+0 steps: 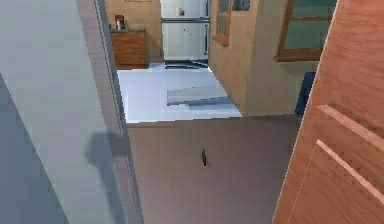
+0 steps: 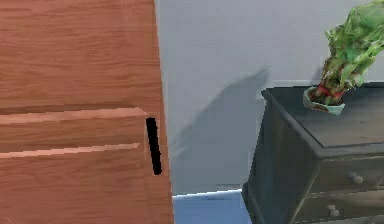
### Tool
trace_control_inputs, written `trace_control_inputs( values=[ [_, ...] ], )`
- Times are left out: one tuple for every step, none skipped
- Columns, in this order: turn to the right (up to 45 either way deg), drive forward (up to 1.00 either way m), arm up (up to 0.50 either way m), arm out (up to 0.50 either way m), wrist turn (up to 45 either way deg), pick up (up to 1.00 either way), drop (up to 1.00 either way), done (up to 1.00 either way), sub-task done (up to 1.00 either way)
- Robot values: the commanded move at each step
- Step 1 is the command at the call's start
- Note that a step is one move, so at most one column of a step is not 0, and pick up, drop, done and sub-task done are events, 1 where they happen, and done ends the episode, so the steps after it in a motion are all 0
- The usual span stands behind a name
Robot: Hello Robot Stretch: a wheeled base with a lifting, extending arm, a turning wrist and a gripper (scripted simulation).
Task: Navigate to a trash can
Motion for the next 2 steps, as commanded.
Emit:
trace_control_inputs(
  values=[
    [-6.0, 0.0, 0.0, 0.0, 0.0, 0.0, 0.0, 0.0, 0.0],
    [0.0, 0.7, 0.0, 0.0, 0.0, 0.0, 0.0, 0.0, 0.0]
  ],
)
